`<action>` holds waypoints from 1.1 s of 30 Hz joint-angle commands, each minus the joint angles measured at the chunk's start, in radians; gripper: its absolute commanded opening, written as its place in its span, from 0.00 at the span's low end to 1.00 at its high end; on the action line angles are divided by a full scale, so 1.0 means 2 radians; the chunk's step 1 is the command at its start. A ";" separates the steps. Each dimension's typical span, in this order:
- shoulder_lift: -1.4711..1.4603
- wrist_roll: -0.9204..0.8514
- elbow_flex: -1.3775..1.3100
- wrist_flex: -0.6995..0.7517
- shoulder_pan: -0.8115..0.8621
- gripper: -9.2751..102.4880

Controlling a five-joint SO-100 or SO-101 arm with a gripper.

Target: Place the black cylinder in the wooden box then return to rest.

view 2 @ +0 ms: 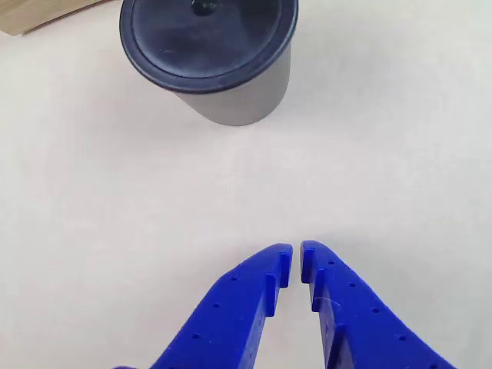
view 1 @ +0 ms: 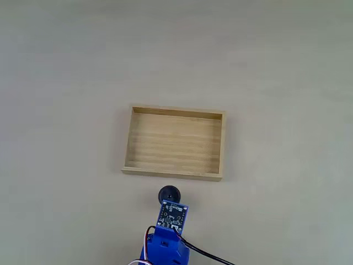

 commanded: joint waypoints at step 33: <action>0.088 0.012 -0.077 -0.007 -0.008 0.08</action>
